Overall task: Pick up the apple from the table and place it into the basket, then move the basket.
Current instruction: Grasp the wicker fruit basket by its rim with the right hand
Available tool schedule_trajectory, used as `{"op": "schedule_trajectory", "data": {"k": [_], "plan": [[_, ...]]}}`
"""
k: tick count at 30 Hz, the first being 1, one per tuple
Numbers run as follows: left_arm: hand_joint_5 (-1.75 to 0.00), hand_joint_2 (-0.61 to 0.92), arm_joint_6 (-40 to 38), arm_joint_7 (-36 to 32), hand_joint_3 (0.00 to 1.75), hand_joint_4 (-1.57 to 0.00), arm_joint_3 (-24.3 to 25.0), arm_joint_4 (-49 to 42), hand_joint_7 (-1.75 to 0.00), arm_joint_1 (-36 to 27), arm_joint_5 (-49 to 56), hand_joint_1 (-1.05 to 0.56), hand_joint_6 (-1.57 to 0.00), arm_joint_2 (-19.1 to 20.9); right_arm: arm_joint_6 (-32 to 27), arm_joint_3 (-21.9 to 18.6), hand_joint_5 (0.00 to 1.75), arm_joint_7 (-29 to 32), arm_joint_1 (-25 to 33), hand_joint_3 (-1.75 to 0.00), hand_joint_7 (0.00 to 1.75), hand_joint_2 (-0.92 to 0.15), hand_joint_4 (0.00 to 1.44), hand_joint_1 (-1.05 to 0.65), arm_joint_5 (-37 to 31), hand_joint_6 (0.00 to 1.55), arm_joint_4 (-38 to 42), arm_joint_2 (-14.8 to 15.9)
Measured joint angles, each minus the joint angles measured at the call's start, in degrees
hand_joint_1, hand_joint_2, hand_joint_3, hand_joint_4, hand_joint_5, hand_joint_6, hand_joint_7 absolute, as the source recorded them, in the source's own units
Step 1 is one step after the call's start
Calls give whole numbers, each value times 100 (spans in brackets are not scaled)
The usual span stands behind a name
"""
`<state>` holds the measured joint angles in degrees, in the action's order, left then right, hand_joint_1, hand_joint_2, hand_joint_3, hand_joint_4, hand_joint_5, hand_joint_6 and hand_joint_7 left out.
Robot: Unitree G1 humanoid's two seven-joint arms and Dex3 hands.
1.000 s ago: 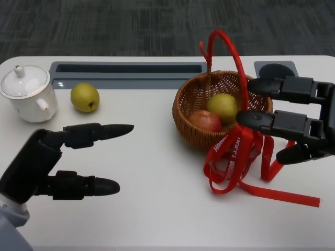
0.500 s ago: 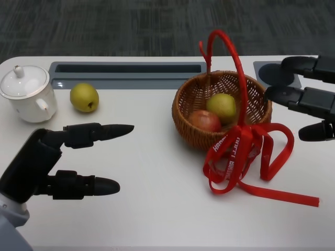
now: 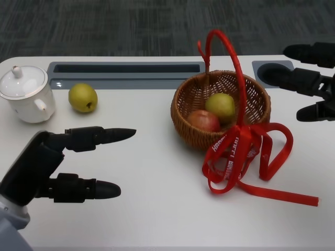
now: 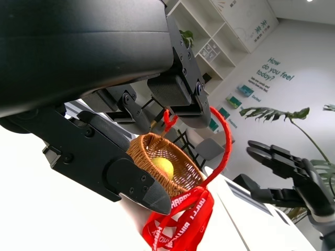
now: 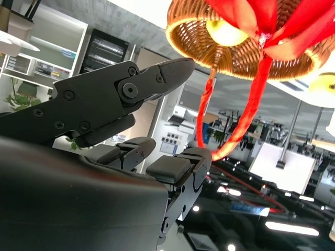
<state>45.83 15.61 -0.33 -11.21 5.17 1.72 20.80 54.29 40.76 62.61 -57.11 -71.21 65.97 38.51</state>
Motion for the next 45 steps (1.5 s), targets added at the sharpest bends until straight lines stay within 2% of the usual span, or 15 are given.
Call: {"op": "schedule_trajectory", "data": {"k": [6, 17, 26, 37, 45], "plan": [[-1, 64, -34, -2, 0, -87, 11, 132, 0, -58, 36, -42, -80, -6, -176, 401, 1, -37, -292, 0, 1, -87, 52, -65, -64, 52, 325, -425], [0, 64, -136, -2, 0, -87, 15, 286, 0, -154, 57, -40, -80, -76, -267, 739, 0, -388, -348, 0, 0, -87, 52, -68, 27, 51, 602, -851], [0, 64, -151, -5, 0, -87, 59, 430, 0, -287, 82, -41, -80, -111, -401, 984, 0, -825, -288, 0, 0, -86, 52, -68, 110, 50, 795, -1083], [0, 64, -219, -7, 0, -88, 103, 626, 0, -481, 130, -40, -80, -144, -432, 1013, 2, -1237, 23, -1, 1, -84, 58, -64, 363, 52, 921, -1301], [0, 64, -262, -16, 0, -88, 120, 748, 0, -534, 224, -38, -80, -189, -887, 1337, 3, -1561, -31, 0, 1, -83, 63, -68, 303, 54, 986, -1547]]}}
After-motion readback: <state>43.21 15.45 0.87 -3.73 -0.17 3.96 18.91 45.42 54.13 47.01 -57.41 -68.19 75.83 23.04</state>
